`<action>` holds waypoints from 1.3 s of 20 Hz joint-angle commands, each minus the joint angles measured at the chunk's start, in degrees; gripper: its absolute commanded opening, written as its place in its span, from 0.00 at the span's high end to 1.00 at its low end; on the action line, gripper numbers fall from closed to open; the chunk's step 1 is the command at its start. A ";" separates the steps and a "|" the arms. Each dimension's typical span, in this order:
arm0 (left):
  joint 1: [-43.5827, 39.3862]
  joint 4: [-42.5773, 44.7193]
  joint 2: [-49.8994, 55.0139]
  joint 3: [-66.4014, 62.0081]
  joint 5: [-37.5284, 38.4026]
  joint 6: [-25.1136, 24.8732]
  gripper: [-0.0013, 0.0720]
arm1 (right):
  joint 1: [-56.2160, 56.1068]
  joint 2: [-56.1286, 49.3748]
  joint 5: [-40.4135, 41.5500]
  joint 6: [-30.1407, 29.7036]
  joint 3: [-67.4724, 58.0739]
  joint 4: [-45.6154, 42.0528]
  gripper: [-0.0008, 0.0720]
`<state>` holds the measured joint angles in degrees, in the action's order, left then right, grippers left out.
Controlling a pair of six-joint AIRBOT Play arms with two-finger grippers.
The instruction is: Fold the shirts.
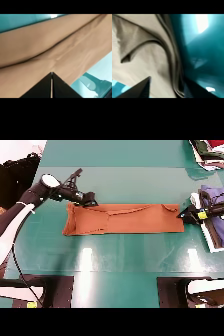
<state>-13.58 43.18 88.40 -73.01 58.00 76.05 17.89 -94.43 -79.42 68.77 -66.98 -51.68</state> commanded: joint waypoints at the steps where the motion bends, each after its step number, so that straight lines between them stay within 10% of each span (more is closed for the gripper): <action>1: -6.21 0.59 0.11 -0.07 -6.56 0.09 0.95 | -2.64 -2.25 0.83 -1.86 0.85 4.09 0.41; 3: -9.07 0.59 0.11 -0.07 -10.82 0.13 0.95 | -4.42 -2.58 0.81 -3.87 0.83 4.11 0.97; 14: -14.53 1.14 14.40 -11.50 -8.37 0.52 0.95 | -15.13 14.43 -2.10 0.37 -15.02 11.69 0.97; 26: -8.57 5.77 13.70 -15.50 -1.11 1.68 0.95 | -39.91 4.74 -1.53 3.21 -40.52 11.65 0.97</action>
<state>-25.56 46.06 104.44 -87.46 53.08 76.79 -17.21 -86.67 -80.84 71.66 -102.50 -40.12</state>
